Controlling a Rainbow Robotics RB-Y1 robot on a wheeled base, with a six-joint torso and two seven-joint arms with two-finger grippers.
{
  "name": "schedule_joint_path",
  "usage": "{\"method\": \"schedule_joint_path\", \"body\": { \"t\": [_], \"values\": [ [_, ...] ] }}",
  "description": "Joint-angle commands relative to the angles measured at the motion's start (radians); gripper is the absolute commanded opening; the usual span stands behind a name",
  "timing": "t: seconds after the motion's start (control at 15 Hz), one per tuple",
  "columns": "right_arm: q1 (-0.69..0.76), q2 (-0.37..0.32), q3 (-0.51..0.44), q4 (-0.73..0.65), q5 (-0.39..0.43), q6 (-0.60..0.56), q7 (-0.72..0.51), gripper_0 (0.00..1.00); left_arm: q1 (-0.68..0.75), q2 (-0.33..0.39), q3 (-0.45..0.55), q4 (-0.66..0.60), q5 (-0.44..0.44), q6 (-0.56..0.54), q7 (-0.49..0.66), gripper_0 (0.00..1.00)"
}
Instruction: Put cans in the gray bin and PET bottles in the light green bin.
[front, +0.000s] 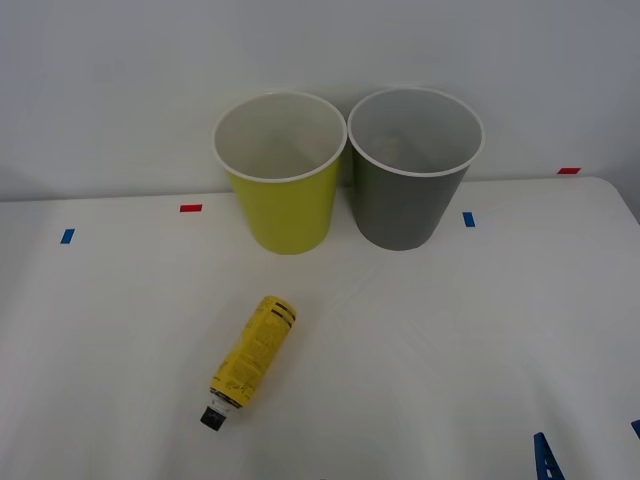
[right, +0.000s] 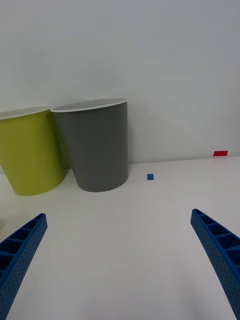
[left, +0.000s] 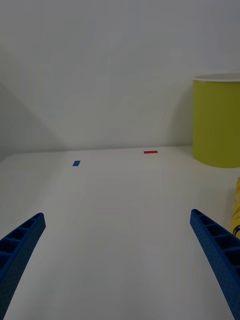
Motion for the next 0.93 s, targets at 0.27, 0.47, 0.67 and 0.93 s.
{"method": "schedule_joint_path", "body": {
  "t": [0.27, 0.47, 0.67, 0.93],
  "values": [
    [0.000, 0.000, 0.000, 0.000, 0.000, 0.000, 0.000, 1.00, 0.000, 0.000, 0.000, 0.000, 0.000, 0.000, 0.000, 1.00],
    [0.000, 0.000, 0.000, 0.000, 0.000, 0.000, 0.000, 1.00, 0.000, 0.000, 0.000, 0.000, 0.000, 0.000, 0.000, 1.00],
    [0.000, 0.000, 0.000, 0.000, 0.000, 0.000, 0.000, 1.00, 0.000, 0.000, 0.000, 0.000, 0.000, 0.000, 0.000, 1.00],
    [0.000, 0.000, 0.000, 0.000, 0.000, 0.000, 0.000, 1.00, 0.000, 0.000, 0.000, 0.000, 0.000, 0.000, 0.000, 1.00]
  ]
}}
